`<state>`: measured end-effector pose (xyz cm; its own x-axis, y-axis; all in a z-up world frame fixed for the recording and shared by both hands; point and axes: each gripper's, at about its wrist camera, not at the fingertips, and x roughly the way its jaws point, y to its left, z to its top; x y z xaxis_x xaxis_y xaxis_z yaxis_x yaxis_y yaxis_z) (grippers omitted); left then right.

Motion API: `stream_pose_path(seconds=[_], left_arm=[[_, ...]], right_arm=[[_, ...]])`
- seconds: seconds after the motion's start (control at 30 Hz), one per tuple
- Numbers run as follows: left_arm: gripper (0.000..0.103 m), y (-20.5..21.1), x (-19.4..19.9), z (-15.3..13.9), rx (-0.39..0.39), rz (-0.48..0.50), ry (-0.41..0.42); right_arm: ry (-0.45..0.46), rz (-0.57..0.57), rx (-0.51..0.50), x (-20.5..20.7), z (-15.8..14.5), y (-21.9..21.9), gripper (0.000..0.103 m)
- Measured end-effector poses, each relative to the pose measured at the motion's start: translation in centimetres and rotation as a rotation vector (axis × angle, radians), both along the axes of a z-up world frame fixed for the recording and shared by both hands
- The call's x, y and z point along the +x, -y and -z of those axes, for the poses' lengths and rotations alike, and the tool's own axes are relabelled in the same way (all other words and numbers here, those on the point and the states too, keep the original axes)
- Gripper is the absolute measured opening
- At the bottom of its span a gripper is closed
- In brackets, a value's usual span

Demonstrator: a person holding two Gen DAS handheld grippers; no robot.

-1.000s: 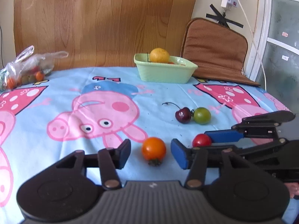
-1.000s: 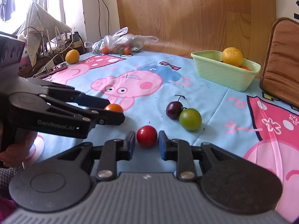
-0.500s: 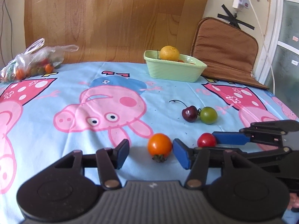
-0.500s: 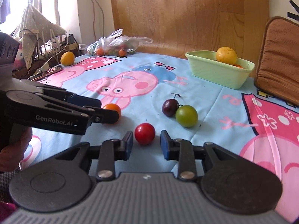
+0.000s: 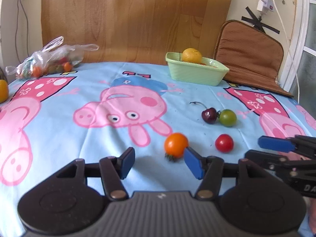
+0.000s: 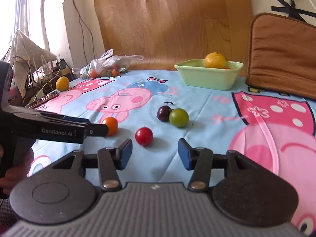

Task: Organize fruits

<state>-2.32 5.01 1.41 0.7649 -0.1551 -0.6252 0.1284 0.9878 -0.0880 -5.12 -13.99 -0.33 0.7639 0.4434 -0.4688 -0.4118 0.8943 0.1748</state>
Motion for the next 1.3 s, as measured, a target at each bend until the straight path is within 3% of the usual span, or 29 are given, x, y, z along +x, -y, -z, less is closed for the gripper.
stream_pose_path(seconds=[0.13, 0.23, 0.4, 0.63, 0.73, 0.83, 1.03, 1.13, 1.3], left_arm=[[0.056, -0.3, -0.8, 0.0, 0.011, -0.028, 0.001], [0.057, -0.7, -1.7, 0.2, 0.006, -0.055, -0.005], [0.059, -0.8, -2.9, 0.7, 0.004, -0.075, 0.003], [0.068, -0.2, -3.7, 0.9, 0.015, -0.073, 0.015], [0.078, 0.2, -4.1, 1.1, 0.022, -0.069, 0.019], [0.083, 0.5, -4.3, 1.2, 0.023, -0.069, 0.02], [0.091, 0.3, -4.6, 1.4, -0.02, -0.077, 0.035], [0.094, 0.7, -4.7, 1.6, 0.002, -0.083, 0.049], [0.102, 1.8, -5.1, 1.9, 0.033, -0.099, 0.055]], right_arm=[[-0.009, 0.03, 0.032, -0.6, -0.3, 0.3, 0.055], [-0.02, 0.084, 0.068, -0.9, -0.3, 0.6, 0.063], [-0.138, 0.149, 0.134, -1.2, 0.7, 0.9, 0.068], [-0.137, 0.178, 0.17, -2.9, 0.8, 0.9, 0.078], [-0.131, 0.171, 0.169, -3.1, 0.8, 0.7, 0.084], [-0.123, 0.137, 0.176, -3.4, 1.0, 0.4, 0.097], [-0.125, 0.108, 0.276, -3.4, 1.3, 1.7, 0.1], [-0.125, 0.08, 0.347, -3.4, 1.6, 2.5, 0.103], [-0.109, 0.029, 0.319, -3.5, 1.5, 2.5, 0.103]])
